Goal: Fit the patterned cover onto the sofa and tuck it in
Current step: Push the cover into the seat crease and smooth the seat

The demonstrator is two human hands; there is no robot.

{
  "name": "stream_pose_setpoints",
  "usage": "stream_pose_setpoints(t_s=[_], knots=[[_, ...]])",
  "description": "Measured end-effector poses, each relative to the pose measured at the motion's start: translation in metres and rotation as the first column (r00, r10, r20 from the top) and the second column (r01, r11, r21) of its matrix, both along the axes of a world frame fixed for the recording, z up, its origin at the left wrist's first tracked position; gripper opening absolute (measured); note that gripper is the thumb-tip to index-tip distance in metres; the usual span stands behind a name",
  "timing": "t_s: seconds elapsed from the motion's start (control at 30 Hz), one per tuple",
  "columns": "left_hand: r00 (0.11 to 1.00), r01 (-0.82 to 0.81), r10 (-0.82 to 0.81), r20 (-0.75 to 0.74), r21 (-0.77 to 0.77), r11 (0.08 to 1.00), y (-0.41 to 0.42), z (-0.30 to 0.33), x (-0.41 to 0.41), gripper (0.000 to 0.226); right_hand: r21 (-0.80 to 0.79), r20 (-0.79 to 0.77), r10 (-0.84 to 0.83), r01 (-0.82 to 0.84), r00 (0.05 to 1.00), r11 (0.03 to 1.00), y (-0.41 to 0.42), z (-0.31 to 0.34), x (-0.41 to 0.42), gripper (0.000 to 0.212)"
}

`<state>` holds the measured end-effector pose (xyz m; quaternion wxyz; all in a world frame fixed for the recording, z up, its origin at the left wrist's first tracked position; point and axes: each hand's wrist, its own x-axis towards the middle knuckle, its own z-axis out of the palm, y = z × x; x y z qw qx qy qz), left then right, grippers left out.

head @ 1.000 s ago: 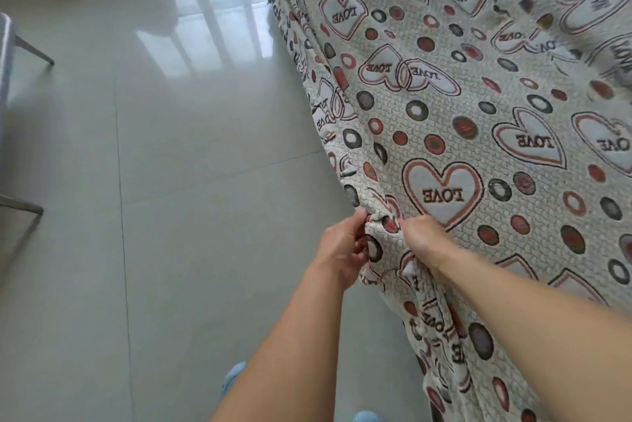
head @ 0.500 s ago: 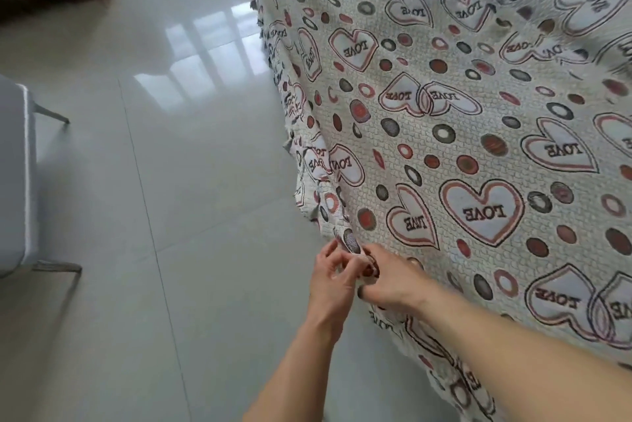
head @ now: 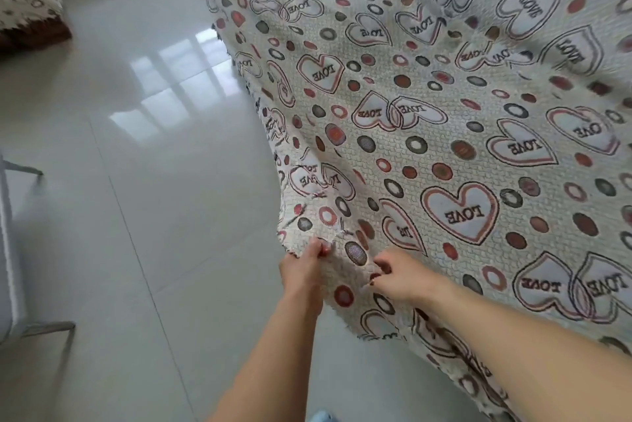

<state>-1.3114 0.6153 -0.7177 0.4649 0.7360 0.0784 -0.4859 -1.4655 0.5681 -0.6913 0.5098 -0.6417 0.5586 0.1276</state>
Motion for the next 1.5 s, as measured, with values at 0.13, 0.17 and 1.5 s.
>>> stream_pose_setpoints(t_s=[0.13,0.17,1.5], knots=[[0.988,0.125,-0.136,-0.069,-0.136,0.983,-0.020,0.022,0.005,0.011,-0.069,0.024,-0.134,0.135,0.991,0.988,-0.002,0.007,0.006,0.048],[0.984,0.148,-0.162,-0.074,-0.163,0.975,-0.026,0.027,0.002,0.010,-0.080,0.034,-0.146,0.148,0.989,0.986,-0.004,0.010,0.007,0.048],[-0.741,0.663,-0.383,0.552,0.512,-0.545,-0.327,0.006,-0.492,0.040,-0.440,-0.118,-0.766,0.658,0.632,0.611,-0.198,-0.022,-0.469,0.053]])
